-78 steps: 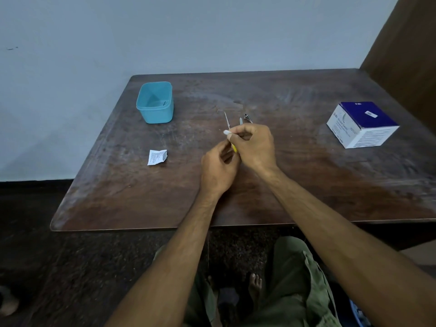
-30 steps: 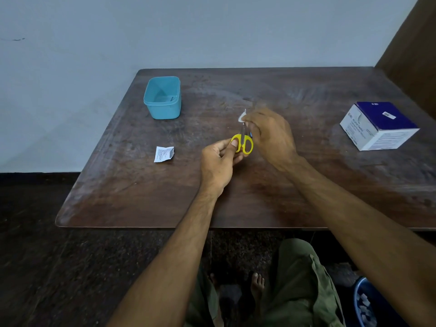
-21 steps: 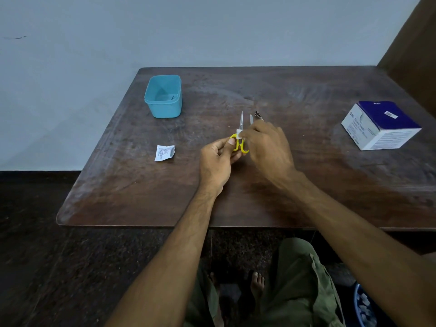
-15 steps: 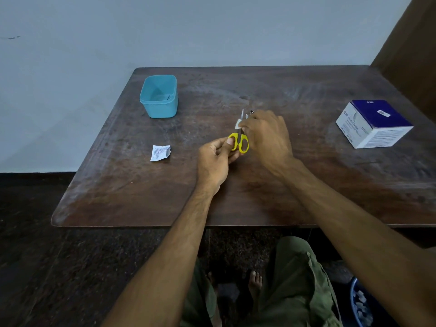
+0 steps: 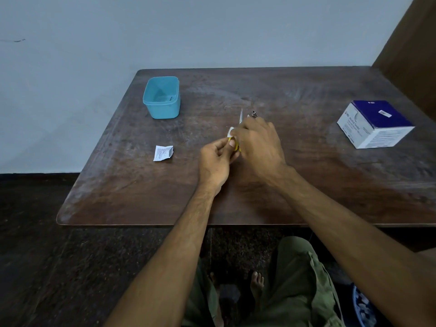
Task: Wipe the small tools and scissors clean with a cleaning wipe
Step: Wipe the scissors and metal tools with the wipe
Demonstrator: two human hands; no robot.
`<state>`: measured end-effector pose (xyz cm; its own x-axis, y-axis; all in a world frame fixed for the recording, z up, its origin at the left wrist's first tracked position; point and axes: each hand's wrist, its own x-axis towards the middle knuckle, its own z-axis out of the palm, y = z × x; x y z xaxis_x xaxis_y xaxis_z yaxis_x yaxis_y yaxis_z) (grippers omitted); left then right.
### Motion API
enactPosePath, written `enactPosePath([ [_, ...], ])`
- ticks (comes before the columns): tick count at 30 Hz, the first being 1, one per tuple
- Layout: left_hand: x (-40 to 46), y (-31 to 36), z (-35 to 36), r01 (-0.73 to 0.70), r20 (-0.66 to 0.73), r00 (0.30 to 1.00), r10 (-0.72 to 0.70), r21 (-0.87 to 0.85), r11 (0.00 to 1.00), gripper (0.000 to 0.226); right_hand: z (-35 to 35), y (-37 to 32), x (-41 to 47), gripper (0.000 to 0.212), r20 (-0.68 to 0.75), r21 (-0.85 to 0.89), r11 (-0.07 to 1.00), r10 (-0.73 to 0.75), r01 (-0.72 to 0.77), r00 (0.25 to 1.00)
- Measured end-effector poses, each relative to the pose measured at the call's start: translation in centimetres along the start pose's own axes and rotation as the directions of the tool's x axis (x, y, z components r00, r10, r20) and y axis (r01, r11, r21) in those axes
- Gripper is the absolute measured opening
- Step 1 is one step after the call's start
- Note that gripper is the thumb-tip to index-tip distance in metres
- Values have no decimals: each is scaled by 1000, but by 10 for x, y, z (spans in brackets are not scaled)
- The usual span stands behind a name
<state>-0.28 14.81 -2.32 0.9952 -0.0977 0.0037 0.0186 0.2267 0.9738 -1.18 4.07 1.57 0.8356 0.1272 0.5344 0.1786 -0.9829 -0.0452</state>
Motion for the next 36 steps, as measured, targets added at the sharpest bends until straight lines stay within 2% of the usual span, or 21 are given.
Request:
enactPosePath([
  [4, 0, 2, -1, 4, 29, 1000, -3, -37, 999, 16, 2, -1, 0, 25, 21, 7, 999, -38, 38, 999],
  [8, 1, 3, -3, 21, 52, 998, -19, -51, 998, 21, -1, 5, 7, 17, 2, 29, 1000, -3, 3, 1000],
  [13, 5, 3, -10, 59, 94, 994, -46, -140, 988, 23, 8, -5, -7, 12, -98, -12, 993, -121, 121, 988],
  [16, 6, 2, -10, 74, 88, 994, -60, -173, 982, 24, 11, -4, -10, 16, -140, -13, 990, -138, 137, 980],
  [20, 8, 2, -8, 84, 60, 996, -73, -214, 973, 23, 8, 2, 1, 13, -116, -47, 995, -93, 88, 989],
  [25, 8, 3, -9, 77, 43, 997, -70, -202, 976, 23, 14, -3, -16, 18, -127, -52, 989, -142, 136, 982],
  [32, 6, 5, -4, 76, 10, 997, -76, -197, 977, 23, 9, 11, -2, 24, -85, -45, 996, -77, 73, 993],
  [36, 5, 5, -4, 72, -9, 997, -76, -200, 977, 22, 12, 8, -12, 14, -99, -104, 982, -168, 158, 981],
])
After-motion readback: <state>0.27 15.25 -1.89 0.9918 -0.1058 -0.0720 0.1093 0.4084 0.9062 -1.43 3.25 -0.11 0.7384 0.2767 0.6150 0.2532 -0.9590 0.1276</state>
